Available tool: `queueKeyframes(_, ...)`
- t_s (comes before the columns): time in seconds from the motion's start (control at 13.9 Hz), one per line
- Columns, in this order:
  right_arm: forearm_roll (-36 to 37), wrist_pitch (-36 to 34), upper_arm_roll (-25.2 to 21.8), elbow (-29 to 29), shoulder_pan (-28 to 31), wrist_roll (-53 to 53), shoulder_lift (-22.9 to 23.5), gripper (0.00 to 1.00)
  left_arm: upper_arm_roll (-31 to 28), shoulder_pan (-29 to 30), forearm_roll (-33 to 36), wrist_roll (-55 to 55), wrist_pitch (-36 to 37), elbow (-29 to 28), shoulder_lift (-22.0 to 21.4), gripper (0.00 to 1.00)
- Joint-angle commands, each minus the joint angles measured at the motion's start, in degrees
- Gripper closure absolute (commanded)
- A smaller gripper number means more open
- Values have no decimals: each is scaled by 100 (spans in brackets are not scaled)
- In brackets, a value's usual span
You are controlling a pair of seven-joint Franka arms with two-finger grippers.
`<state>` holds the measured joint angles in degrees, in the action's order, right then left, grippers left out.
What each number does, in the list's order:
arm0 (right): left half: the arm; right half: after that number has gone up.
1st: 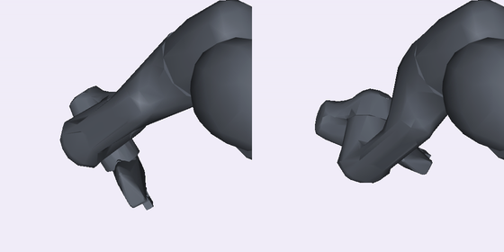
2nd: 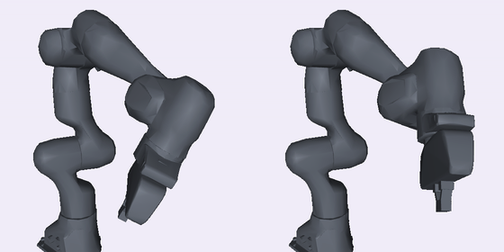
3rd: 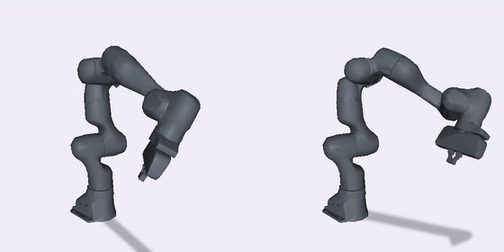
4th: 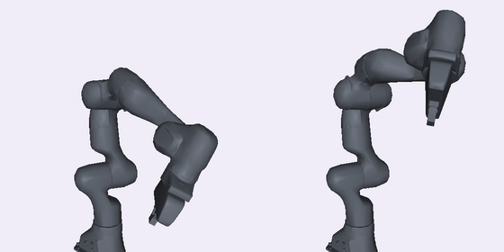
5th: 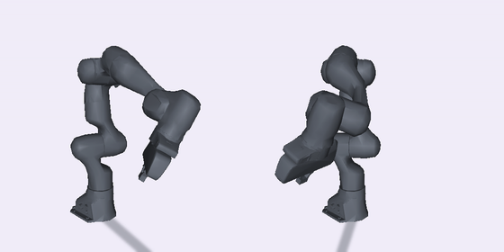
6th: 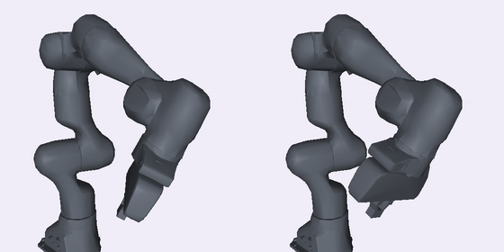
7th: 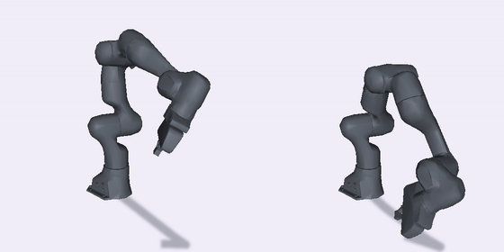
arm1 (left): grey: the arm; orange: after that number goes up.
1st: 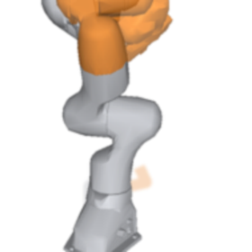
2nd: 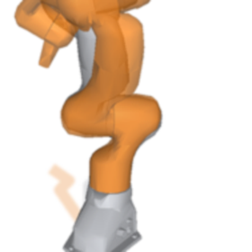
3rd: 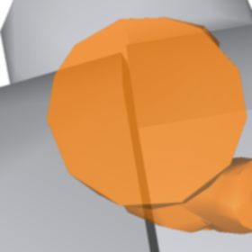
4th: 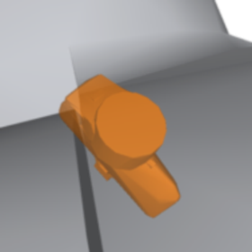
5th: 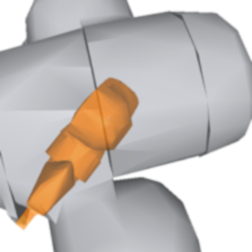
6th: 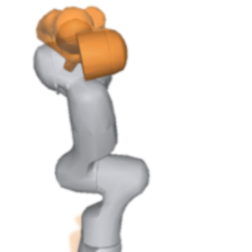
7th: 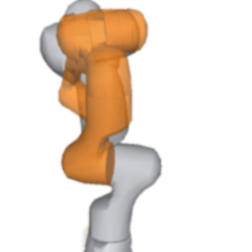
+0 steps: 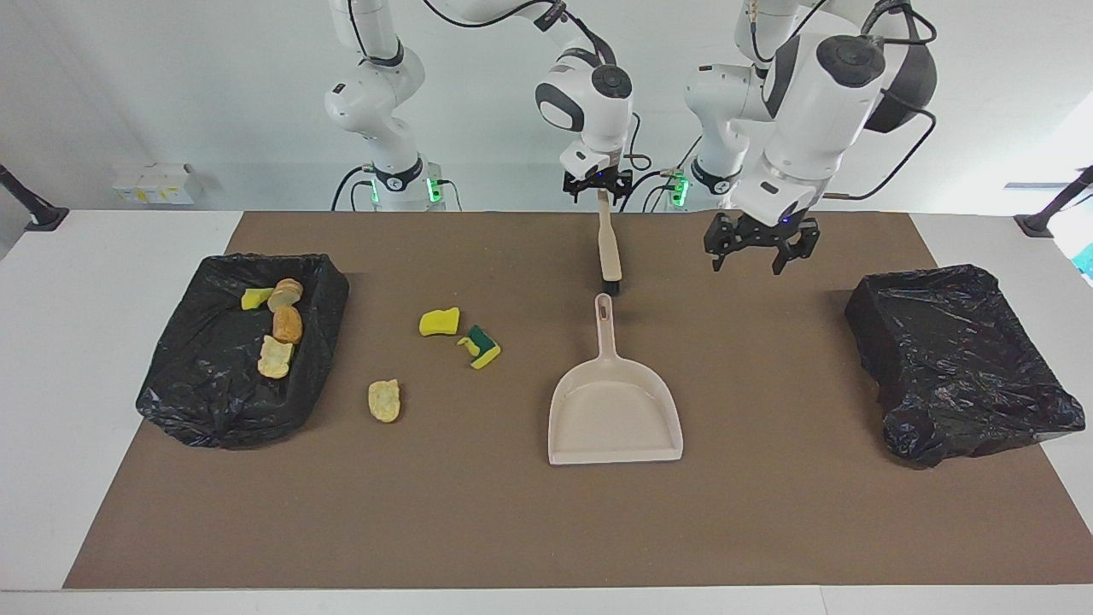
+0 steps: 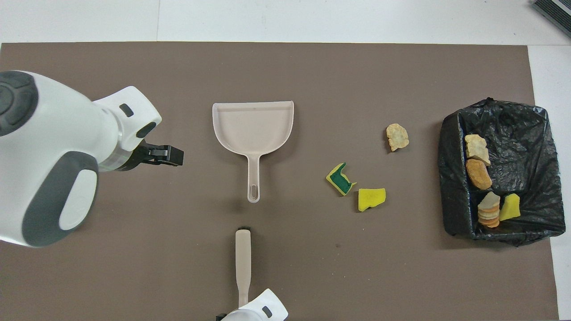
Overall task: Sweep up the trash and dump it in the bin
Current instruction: 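Reach the left gripper to the dustpan while the right gripper reaches the brush, then grasp the dustpan handle with the left gripper while the right gripper grasps the brush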
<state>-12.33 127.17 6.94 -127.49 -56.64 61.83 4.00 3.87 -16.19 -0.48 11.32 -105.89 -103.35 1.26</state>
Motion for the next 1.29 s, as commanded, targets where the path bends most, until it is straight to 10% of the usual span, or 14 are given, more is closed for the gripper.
queueKeyframes(0.0, -147, 238, 1, -188, 4, 58, -145, 42, -79, -226, -57, 98, -344, -28, 251, 0)
queueKeyframes(0.29, -261, 107, -8, -92, 22, -4, -101, 100, -79, -762, -57, 888, -800, -1, 682, 0)
queueKeyframes(1.22, -244, -1818, -43, -153, 1409, 154, -1322, 100, -97, -1561, -75, 2259, -2023, -107, 1702, 0)
